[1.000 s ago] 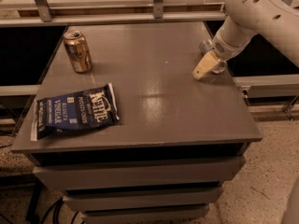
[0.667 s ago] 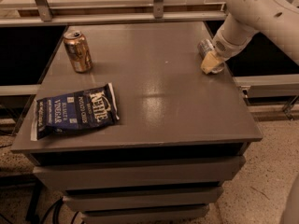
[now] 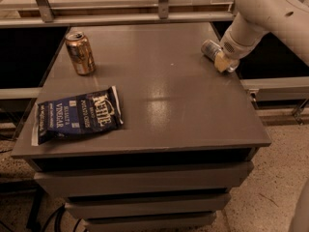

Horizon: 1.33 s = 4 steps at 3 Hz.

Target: Pick redbull can

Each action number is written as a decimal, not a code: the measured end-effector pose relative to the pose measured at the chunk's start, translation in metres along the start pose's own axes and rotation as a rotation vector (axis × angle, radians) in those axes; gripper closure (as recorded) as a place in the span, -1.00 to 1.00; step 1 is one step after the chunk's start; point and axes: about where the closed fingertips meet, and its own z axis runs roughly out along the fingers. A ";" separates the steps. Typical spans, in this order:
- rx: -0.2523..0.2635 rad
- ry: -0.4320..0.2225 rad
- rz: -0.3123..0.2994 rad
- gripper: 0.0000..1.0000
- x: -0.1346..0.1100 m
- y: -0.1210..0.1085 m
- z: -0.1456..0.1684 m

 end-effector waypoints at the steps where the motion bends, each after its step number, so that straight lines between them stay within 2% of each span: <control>1: -0.010 -0.027 -0.013 1.00 -0.003 -0.002 -0.007; 2: -0.012 -0.062 -0.017 1.00 -0.006 -0.011 -0.019; 4: 0.019 -0.119 -0.024 1.00 -0.014 -0.034 -0.049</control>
Offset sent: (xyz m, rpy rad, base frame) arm 0.0038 -0.0152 0.0487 0.0605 -0.0898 0.0454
